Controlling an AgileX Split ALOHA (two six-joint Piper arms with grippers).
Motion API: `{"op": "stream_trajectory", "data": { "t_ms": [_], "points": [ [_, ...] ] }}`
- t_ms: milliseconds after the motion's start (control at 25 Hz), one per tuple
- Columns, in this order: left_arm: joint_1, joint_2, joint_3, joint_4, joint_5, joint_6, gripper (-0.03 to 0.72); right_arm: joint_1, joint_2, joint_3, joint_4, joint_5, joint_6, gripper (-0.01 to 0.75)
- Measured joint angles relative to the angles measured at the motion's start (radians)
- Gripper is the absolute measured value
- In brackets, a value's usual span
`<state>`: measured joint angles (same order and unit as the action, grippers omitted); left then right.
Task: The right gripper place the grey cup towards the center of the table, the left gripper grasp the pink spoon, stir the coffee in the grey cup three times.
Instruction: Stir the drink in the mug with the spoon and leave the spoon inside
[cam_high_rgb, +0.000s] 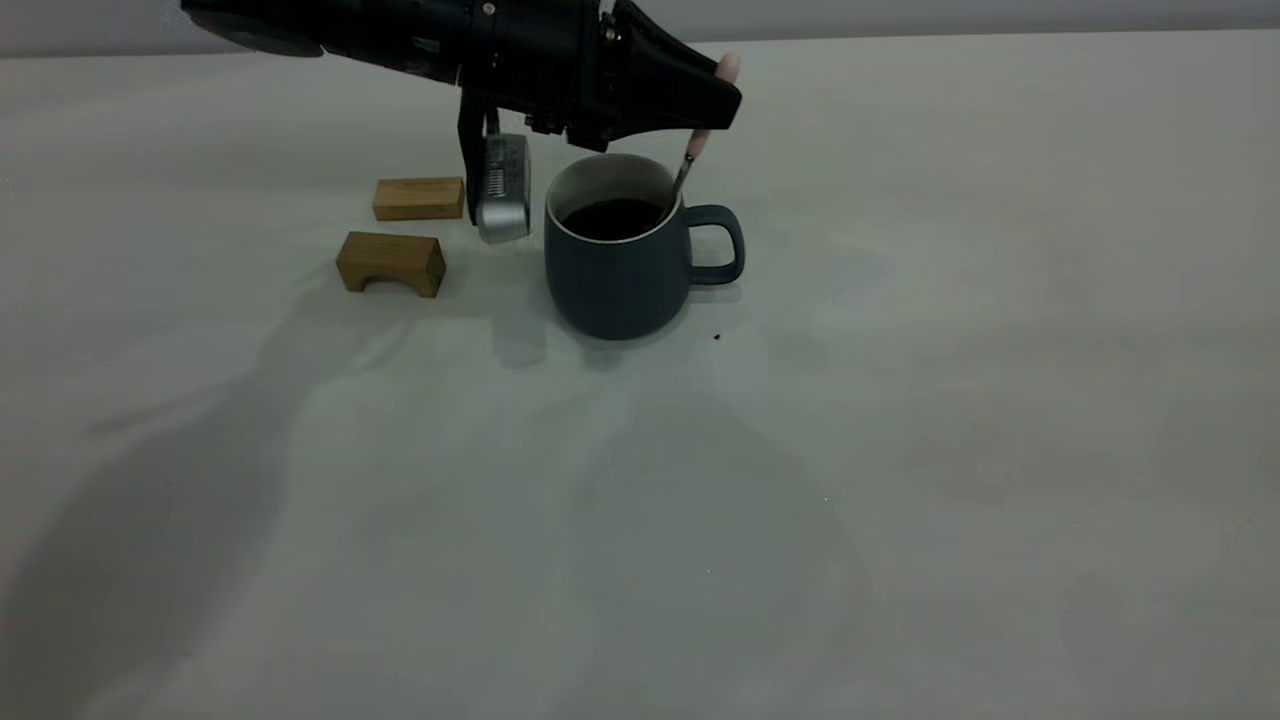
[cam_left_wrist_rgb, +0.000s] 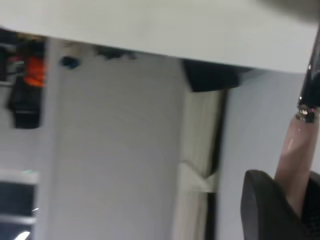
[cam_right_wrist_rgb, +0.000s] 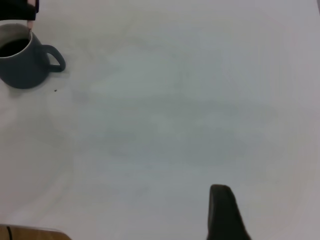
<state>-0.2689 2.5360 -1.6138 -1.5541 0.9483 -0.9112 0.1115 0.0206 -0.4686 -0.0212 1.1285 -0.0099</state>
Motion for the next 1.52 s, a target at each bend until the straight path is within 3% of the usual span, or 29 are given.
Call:
{"op": "stream_trajectory", "data": {
  "t_ms": [160, 400, 640, 840, 1080, 1520],
  "points": [
    [0.022, 0.0, 0.0, 0.087, 0.05, -0.057, 0.168, 0.0, 0.0, 0.0, 0.0, 0.0, 0.0, 0.491],
    [0.07, 0.0, 0.0, 0.143, 0.036, -0.081, 0.168, 0.0, 0.0, 0.0, 0.0, 0.0, 0.0, 0.491],
    [0.086, 0.0, 0.0, 0.108, -0.046, -0.083, 0.168, 0.0, 0.0, 0.0, 0.0, 0.0, 0.0, 0.491],
    [0.054, 0.0, 0.0, 0.013, -0.057, -0.073, 0.168, 0.0, 0.0, 0.0, 0.0, 0.0, 0.0, 0.491],
    [0.038, 0.0, -0.001, 0.0, 0.021, -0.063, 0.168, 0.0, 0.0, 0.0, 0.0, 0.0, 0.0, 0.491],
    [0.085, 0.0, -0.004, 0.187, 0.084, -0.182, 0.168, 0.0, 0.0, 0.0, 0.0, 0.0, 0.0, 0.491]
  ]
}}
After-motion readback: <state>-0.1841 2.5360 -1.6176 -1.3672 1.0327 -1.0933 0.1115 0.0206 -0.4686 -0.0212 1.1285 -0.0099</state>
